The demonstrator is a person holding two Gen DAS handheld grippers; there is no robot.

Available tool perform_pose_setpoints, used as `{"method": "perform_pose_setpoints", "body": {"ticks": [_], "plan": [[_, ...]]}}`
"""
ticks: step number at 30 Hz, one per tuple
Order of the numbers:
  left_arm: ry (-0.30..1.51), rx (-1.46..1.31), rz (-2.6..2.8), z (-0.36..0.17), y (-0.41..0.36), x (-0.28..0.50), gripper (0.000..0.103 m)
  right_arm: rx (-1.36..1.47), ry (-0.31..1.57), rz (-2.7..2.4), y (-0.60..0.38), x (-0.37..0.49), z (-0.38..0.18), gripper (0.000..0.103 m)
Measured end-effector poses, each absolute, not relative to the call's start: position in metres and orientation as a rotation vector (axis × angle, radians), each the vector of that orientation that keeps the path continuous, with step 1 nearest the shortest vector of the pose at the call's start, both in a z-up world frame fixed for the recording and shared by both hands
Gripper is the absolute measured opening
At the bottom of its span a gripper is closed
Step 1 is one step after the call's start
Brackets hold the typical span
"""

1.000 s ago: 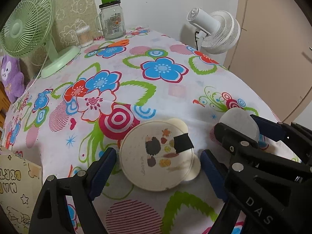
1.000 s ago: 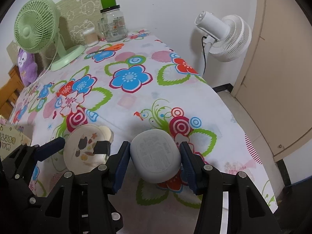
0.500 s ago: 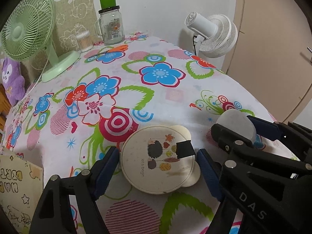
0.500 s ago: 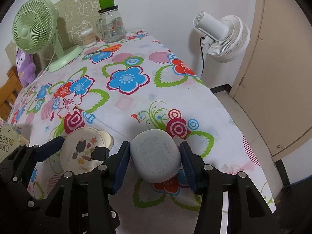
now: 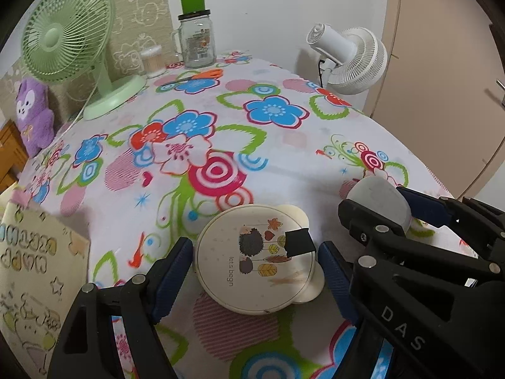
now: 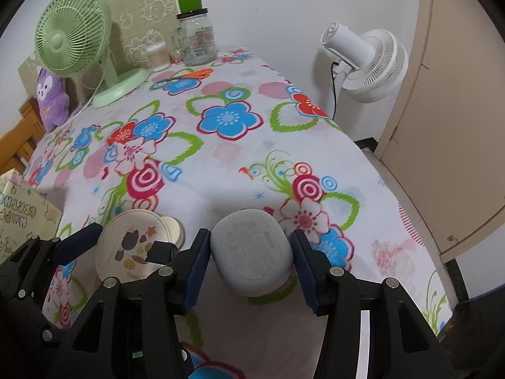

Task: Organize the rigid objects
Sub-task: 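Carry the beige lid and white oval object toward the yellow box with both grippers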

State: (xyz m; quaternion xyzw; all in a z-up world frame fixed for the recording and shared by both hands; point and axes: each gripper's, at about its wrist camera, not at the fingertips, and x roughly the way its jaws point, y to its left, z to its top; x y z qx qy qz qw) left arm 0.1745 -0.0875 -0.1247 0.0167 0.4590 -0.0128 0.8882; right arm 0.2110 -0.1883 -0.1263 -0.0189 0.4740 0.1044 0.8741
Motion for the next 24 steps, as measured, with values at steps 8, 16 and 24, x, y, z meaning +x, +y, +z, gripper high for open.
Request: {"method": "perform_pose_setpoints", "body": {"ticks": [8, 16, 24], "plan": [[0.931, 0.040, -0.003, -0.116, -0.079, 0.153, 0.083, -0.044, 0.976, 0.233, -0.180, 0.193, -0.119, 0.055], [0.904, 0.041, 0.006, -0.105, -0.074, 0.133, 0.083, -0.052, 0.952, 0.243, -0.175, 0.176, -0.107, 0.055], [0.868, 0.053, 0.012, -0.090, -0.072, 0.112, 0.083, -0.058, 0.925, 0.243, -0.173, 0.158, -0.092, 0.055]]}}
